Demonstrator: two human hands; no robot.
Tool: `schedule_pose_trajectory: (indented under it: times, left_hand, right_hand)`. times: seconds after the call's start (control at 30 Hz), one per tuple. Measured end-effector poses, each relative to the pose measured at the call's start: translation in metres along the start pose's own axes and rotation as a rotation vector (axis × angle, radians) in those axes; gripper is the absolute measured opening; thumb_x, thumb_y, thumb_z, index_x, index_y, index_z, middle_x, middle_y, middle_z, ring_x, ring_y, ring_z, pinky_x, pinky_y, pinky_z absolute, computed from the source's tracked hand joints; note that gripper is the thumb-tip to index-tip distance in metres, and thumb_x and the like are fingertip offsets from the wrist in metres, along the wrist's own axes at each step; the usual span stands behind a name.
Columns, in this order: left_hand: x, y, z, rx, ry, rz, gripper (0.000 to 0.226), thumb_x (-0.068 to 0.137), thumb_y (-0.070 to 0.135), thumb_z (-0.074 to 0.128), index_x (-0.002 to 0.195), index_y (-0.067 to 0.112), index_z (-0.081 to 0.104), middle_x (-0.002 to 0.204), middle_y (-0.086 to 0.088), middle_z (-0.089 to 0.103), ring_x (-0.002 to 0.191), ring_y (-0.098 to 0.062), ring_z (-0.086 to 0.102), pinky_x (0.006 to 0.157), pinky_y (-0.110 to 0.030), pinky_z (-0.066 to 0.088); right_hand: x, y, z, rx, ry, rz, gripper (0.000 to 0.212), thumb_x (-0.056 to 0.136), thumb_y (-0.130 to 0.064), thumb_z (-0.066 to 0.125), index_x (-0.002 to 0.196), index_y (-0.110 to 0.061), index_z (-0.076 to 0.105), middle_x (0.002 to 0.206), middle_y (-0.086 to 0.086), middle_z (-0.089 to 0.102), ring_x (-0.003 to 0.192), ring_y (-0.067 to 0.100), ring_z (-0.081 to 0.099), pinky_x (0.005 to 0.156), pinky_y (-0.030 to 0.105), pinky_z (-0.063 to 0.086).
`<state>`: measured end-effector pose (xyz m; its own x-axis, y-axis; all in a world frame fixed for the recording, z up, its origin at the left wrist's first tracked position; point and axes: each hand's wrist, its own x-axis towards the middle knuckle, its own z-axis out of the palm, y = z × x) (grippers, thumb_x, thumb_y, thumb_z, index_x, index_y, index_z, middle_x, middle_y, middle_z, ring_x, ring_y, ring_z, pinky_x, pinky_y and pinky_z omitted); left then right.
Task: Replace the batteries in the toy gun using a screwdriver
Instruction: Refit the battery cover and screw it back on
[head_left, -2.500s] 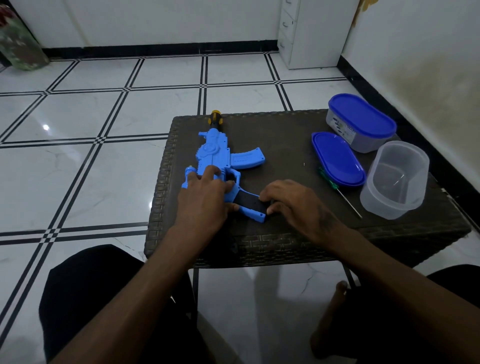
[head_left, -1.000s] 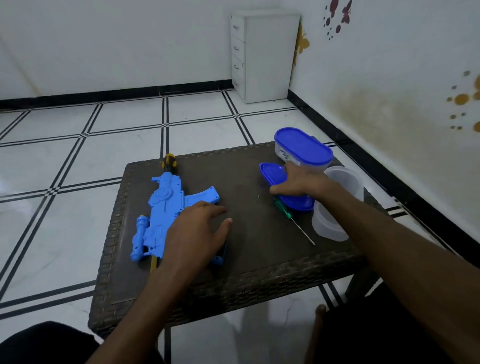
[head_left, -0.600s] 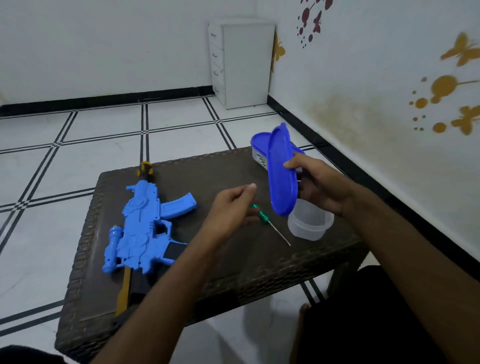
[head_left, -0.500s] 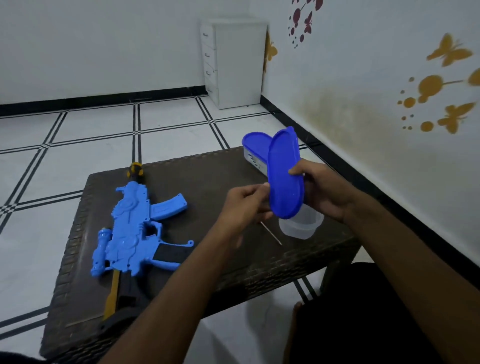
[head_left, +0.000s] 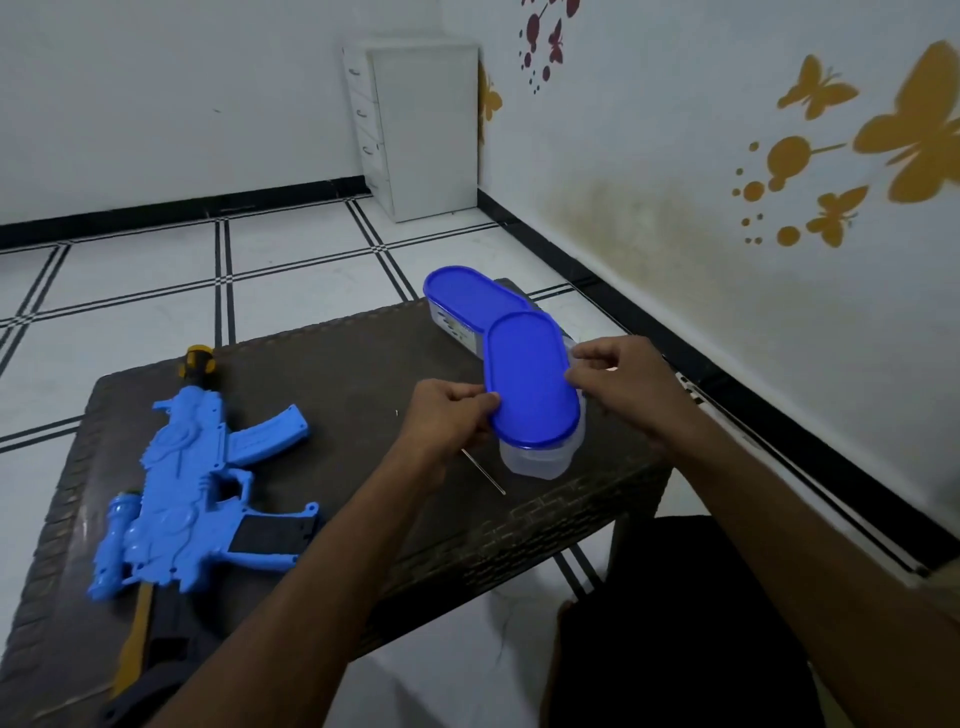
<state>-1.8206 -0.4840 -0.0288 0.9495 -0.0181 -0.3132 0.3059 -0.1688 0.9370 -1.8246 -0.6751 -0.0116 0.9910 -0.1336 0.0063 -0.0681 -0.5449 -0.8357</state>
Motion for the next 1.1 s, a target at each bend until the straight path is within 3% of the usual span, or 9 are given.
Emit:
schedule_pose_trajectory:
  times: [0.07,0.23,0.37,0.47,0.57,0.63,0.73,0.93,1.1]
  left_hand:
    - [0.001,0.001,-0.001,0.083,-0.017,0.014,0.013,0.090,0.014,0.064,0.098,0.009,0.073,0.082,-0.003,0.071,0.063,-0.009,0.064,0.060,-0.023,0.056]
    - [0.008,0.004,0.005,0.242,-0.031,0.062,0.017,0.092,0.019,0.063,0.102,0.011,0.074,0.088,-0.007,0.074,0.076,-0.020,0.067,0.079,-0.041,0.060]
    - [0.013,0.006,0.009,0.303,-0.018,0.087,0.017,0.091,0.021,0.064,0.103,0.013,0.074,0.088,-0.003,0.074,0.085,-0.021,0.070,0.080,-0.041,0.059]
    - [0.015,0.007,0.009,0.306,-0.018,0.079,0.019,0.090,0.021,0.065,0.105,0.012,0.073,0.089,-0.002,0.073,0.087,-0.020,0.070,0.080,-0.039,0.059]
    - [0.015,0.007,0.008,0.255,-0.031,0.043,0.019,0.089,0.020,0.066,0.105,0.012,0.072,0.090,-0.002,0.072,0.084,-0.017,0.068,0.076,-0.032,0.059]
    - [0.013,0.008,0.007,0.174,-0.050,-0.006,0.016,0.089,0.018,0.066,0.103,0.012,0.072,0.086,-0.003,0.070,0.079,-0.014,0.065,0.072,-0.029,0.058]
    - [0.011,0.009,0.007,0.088,-0.063,-0.074,0.013,0.088,0.017,0.067,0.099,0.011,0.072,0.083,-0.005,0.069,0.075,-0.013,0.064,0.063,-0.024,0.057]
    - [0.016,0.008,0.006,0.186,-0.073,-0.013,0.014,0.089,0.017,0.066,0.101,0.011,0.072,0.087,-0.006,0.071,0.075,-0.015,0.066,0.072,-0.030,0.058]
    - [0.018,0.003,0.008,0.245,-0.075,0.049,0.018,0.089,0.017,0.065,0.106,0.013,0.071,0.094,-0.004,0.072,0.077,-0.013,0.067,0.079,-0.033,0.059]
  right_hand:
    - [0.004,0.005,-0.002,-0.017,0.006,0.010,0.039,0.087,-0.011,0.067,0.125,-0.010,0.062,0.085,-0.001,0.067,0.075,0.010,0.064,0.063,0.022,0.051]
    - [0.013,0.016,0.001,-0.054,0.052,0.031,0.045,0.087,-0.015,0.067,0.131,-0.014,0.057,0.107,-0.001,0.063,0.099,0.014,0.061,0.080,0.027,0.052]
    - [0.021,0.025,0.003,-0.014,0.065,0.048,0.045,0.089,-0.017,0.066,0.133,-0.014,0.055,0.121,0.002,0.063,0.103,0.014,0.060,0.090,0.037,0.056]
    - [0.028,0.027,0.002,-0.039,0.077,0.042,0.058,0.089,-0.018,0.065,0.143,-0.018,0.045,0.134,0.002,0.056,0.112,0.014,0.055,0.087,0.030,0.049]
    - [0.034,0.024,0.000,-0.159,-0.050,-0.069,0.063,0.092,-0.010,0.056,0.151,-0.021,0.034,0.152,0.003,0.039,0.134,0.020,0.044,0.100,0.033,0.045]
    - [0.037,0.021,0.001,-0.317,-0.201,-0.157,0.060,0.098,-0.005,0.045,0.154,-0.017,0.028,0.162,0.003,0.020,0.147,0.021,0.025,0.115,0.035,0.032]
    - [0.041,0.018,0.003,-0.504,-0.321,-0.182,0.056,0.104,-0.010,0.033,0.156,-0.012,0.015,0.166,0.001,0.002,0.152,0.019,0.006,0.123,0.036,0.017]
    - [0.040,0.024,0.014,-0.597,-0.181,-0.258,0.060,0.103,-0.033,0.040,0.155,-0.010,0.021,0.164,0.007,0.015,0.149,0.021,0.020,0.119,0.036,0.024]
    - [0.039,0.030,0.019,-0.523,-0.129,-0.217,0.057,0.102,-0.032,0.044,0.153,-0.010,0.029,0.162,0.007,0.022,0.148,0.021,0.025,0.119,0.034,0.024]
